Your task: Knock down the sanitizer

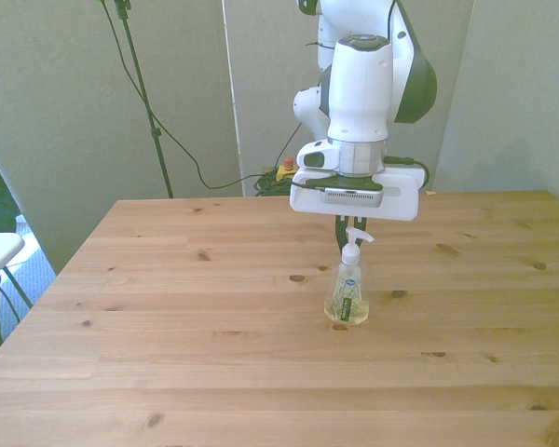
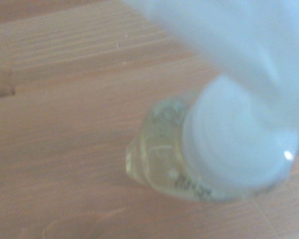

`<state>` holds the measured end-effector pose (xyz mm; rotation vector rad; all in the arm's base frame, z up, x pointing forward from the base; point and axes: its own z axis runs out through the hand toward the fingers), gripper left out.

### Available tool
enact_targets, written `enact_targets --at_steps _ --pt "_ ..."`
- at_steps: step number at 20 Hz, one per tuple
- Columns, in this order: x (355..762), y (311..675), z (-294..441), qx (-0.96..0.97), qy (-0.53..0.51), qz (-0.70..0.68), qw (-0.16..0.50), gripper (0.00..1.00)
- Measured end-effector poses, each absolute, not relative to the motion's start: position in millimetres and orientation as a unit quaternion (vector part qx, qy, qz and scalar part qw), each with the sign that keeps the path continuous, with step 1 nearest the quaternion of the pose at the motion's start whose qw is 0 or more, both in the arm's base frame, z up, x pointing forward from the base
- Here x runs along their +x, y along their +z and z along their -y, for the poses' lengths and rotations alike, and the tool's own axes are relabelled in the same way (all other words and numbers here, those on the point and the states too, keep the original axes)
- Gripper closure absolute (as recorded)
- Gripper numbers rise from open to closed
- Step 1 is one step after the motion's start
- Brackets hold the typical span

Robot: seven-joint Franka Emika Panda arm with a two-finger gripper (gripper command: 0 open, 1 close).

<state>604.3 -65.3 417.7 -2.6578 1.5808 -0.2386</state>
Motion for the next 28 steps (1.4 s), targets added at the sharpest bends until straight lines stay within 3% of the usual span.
enact_targets --at_steps 16,23,24,28 --pt "714.7 425.2 68.7 -0.838 -0.098 -0.537 0.023 1.00" --pt "744.9 422.3 73.3 -0.830 -0.111 -0.547 0.031 1.00" --pt "746.4 422.5 73.0 -0.829 -0.110 -0.547 0.032 0.00" --pt "744.8 426.7 72.4 -0.830 -0.104 -0.548 0.033 0.00"
